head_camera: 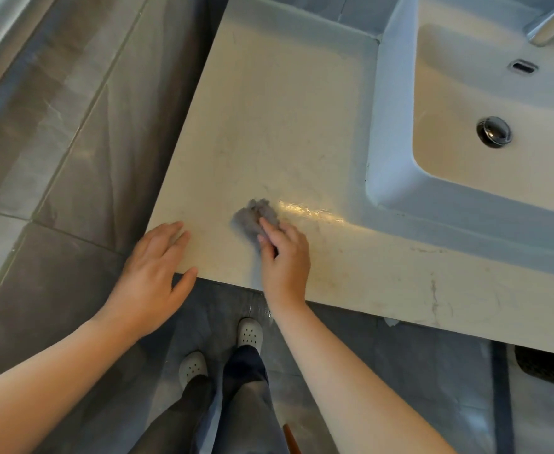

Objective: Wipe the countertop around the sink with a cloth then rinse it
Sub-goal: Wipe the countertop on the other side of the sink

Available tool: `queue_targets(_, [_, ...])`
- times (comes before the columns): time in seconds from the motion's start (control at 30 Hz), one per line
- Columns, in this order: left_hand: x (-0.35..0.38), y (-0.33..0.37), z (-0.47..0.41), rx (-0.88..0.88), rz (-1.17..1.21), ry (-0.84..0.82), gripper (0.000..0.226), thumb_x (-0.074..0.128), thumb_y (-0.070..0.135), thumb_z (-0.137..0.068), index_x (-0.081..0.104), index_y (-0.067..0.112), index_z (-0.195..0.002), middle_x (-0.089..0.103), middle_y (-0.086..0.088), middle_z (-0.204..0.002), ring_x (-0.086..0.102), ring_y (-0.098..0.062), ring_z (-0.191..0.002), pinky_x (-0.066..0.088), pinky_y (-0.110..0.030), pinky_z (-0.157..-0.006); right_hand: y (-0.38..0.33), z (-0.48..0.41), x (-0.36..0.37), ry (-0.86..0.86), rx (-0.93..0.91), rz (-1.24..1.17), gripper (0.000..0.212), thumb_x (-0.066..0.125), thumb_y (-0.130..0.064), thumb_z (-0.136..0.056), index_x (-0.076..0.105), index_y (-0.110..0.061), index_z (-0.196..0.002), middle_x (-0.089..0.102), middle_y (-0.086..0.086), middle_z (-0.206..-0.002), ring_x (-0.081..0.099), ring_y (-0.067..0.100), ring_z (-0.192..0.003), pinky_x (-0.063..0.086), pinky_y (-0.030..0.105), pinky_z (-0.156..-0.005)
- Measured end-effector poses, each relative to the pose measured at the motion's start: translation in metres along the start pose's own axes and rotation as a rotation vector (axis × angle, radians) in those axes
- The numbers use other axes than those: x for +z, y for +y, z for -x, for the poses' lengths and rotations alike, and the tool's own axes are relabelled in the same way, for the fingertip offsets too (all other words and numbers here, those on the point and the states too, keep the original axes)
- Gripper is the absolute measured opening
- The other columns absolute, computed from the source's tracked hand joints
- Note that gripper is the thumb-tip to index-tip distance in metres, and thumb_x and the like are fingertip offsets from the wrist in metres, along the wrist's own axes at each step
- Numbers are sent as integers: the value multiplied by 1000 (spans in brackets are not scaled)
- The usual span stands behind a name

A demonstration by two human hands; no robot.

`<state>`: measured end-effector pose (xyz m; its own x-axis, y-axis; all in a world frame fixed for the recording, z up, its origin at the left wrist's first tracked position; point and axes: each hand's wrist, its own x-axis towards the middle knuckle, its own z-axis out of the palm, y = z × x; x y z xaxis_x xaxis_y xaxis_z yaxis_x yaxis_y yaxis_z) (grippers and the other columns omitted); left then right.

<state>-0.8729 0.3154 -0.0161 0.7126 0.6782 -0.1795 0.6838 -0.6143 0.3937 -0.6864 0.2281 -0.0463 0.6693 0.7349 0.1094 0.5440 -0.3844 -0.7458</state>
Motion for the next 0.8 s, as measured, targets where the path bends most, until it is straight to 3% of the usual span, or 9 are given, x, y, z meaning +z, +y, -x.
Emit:
queue_targets(0.1, [-2,-12,10,-55,11,6,64,42,45,-95,38,1,-142,30,-13,-152,22,-28,-141,18,-37,-112,-14,6,-15,-114,54,-207,29,64,-10,-87,68,-16,-115,65,-3,-93,58,7,-87,44,14,-80])
queue_targets(0.2, [1,-18,14,-76,16,-23,65,48,37,-92,31,5,-146,24,-9,-155,17,-23,-143,13,-31,-113,-1,-18,-48,56,34,-165,29,66,-7,-85,68,-12,-113,63,-6,-91,56,2,-83,36,3,-79])
queue_targets(0.33, [5,-19,16,-100,25,-43,66,47,38,-94,25,8,-149,16,-3,-158,8,-17,-145,8,-27,-113,49,-60,-79,278,187,33,31,60,-13,-89,65,-16,-119,65,7,-100,59,17,-91,42,19,-81])
queue_targets(0.43, [6,-18,15,-108,35,-24,65,46,41,-95,27,7,-148,17,-4,-158,10,-19,-144,8,-27,-113,76,-71,-80,272,291,112,33,55,-18,-93,60,-16,-126,61,8,-114,57,23,-106,45,28,-90])
queue_targets(0.57, [6,-16,15,-111,36,-25,66,49,37,-94,26,8,-148,15,-3,-158,8,-18,-144,6,-25,-112,73,-69,-57,266,203,175,37,55,-17,-92,57,-14,-129,60,11,-117,53,30,-107,47,46,-93])
queue_targets(0.8, [6,-20,16,-111,17,-35,66,46,40,-94,25,9,-149,15,-2,-158,9,-18,-145,8,-27,-113,22,-50,6,175,-32,192,31,61,-16,-85,67,-11,-116,68,8,-103,58,29,-89,46,36,-78])
